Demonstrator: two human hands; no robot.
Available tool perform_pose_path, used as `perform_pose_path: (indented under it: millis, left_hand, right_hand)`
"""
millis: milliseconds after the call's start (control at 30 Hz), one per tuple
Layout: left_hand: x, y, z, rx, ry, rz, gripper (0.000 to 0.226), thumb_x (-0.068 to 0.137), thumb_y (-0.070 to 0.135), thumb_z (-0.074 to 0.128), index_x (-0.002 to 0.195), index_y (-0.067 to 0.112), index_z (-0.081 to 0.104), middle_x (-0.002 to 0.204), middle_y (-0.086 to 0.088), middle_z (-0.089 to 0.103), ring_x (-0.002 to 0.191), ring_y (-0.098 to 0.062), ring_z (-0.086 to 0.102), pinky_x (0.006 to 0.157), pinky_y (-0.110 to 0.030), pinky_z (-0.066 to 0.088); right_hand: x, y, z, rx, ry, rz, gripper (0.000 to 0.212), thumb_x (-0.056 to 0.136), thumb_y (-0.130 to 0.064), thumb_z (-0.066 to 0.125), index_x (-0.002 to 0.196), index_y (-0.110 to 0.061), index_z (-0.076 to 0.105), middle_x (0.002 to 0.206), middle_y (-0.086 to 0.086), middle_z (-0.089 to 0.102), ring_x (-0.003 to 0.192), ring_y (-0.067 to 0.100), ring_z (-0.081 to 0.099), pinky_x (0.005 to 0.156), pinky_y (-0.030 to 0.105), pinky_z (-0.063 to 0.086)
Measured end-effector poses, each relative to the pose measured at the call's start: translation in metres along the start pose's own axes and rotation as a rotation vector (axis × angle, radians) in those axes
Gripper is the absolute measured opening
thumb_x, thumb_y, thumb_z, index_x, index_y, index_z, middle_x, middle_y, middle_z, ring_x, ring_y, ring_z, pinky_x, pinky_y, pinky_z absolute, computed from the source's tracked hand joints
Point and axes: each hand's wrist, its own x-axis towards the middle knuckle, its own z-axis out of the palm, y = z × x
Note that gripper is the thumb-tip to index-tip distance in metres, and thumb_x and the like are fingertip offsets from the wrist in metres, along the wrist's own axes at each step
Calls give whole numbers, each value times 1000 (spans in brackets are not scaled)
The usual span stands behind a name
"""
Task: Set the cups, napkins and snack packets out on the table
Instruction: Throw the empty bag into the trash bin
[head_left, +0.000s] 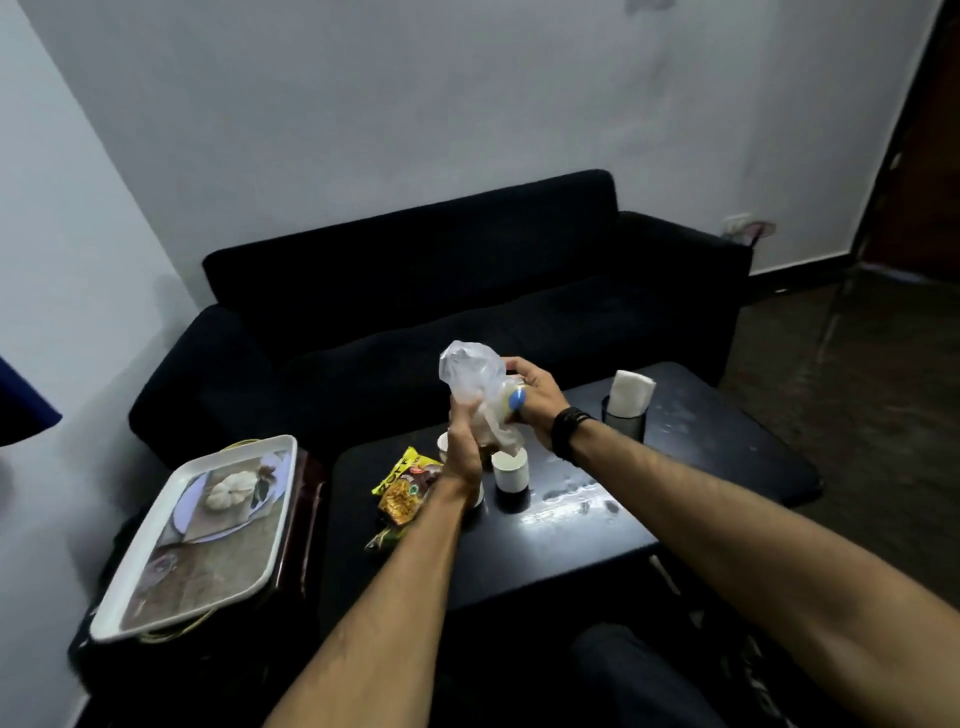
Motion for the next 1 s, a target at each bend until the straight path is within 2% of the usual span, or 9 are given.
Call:
perform_pose_path:
  millis: [67, 133, 267, 433, 533, 633, 733, 867, 1000]
  left_hand:
    - [-2, -2, 17, -36, -9, -18, 74, 93, 64, 38, 126, 2, 62, 117, -21, 69, 99, -33, 65, 81, -40, 52]
    - [3, -6, 36, 112, 64, 22, 55, 102, 44, 41, 126, -3, 58, 119, -25, 62, 100, -32, 61, 80, -38, 52]
    - [21, -27, 73, 567, 75, 115, 27, 91, 3, 58, 114, -10, 57, 121, -38, 51, 102, -43, 60, 93, -53, 52]
    - [11, -44, 124, 666, -5, 205, 29, 85, 0, 59, 102, 23, 58, 125, -14, 49, 109, -29, 58, 94, -36, 52]
    - [6, -66, 149, 726, -136, 218, 60, 80, -4, 57, 129, 30, 53, 129, -4, 48, 112, -25, 57, 88, -26, 52]
    - [0, -94, 175, 732, -327, 171, 87, 86, 7, 65, 154, 40, 22, 148, 4, 44, 121, -17, 57, 99, -28, 49]
    - [-2, -130, 198, 818, -457, 24, 93, 88, 28, 72, 157, 37, 11, 155, 3, 38, 130, -19, 52, 107, -32, 44]
    - [-4, -181, 213, 1052, -630, -19, 83, 86, 23, 75, 155, 21, 30, 151, -6, 45, 130, -23, 51, 95, -22, 40]
    - [-12, -228, 222, 1221, -789, -30, 69, 84, 18, 76, 146, 13, 46, 124, -2, 61, 115, -17, 59, 92, -15, 40]
  right_hand:
    - [-2, -3, -15, 28, 91, 60, 24, 88, 4, 48, 84, -14, 62, 70, 4, 59, 63, 18, 57, 51, 25, 50]
    - [-8, -6, -34, 149, 154, 174, 20, 94, -13, 44, 80, -16, 59, 77, 7, 59, 68, 22, 58, 54, 30, 52]
    - [-15, -8, -87, 442, 36, 248, 57, 94, -58, 40, 111, -10, 63, 94, 13, 72, 82, 28, 68, 76, 44, 54]
    - [-29, -15, -143, 277, 43, 281, 27, 94, -21, 57, 117, -8, 52, 96, 15, 63, 77, 24, 65, 58, 31, 55]
    - [-40, -3, -189, 206, 118, 310, 29, 94, -4, 46, 121, -1, 56, 101, 18, 61, 77, 24, 61, 66, 32, 53]
    - [-56, 13, -243, 71, 341, 313, 35, 91, 7, 40, 119, 1, 60, 109, 23, 61, 80, 29, 61, 75, 42, 53]
    - [-80, 33, -304, -43, 544, 314, 43, 86, 15, 39, 125, 5, 55, 110, 25, 60, 90, 29, 58, 70, 39, 51]
    - [-122, 64, -376, -265, 633, 418, 43, 86, 12, 45, 127, 6, 57, 114, 23, 63, 93, 24, 57, 77, 36, 52]
    - [-166, 108, -416, -340, 669, 556, 36, 86, 12, 49, 119, 9, 63, 110, 22, 66, 86, 21, 57, 49, 13, 46]
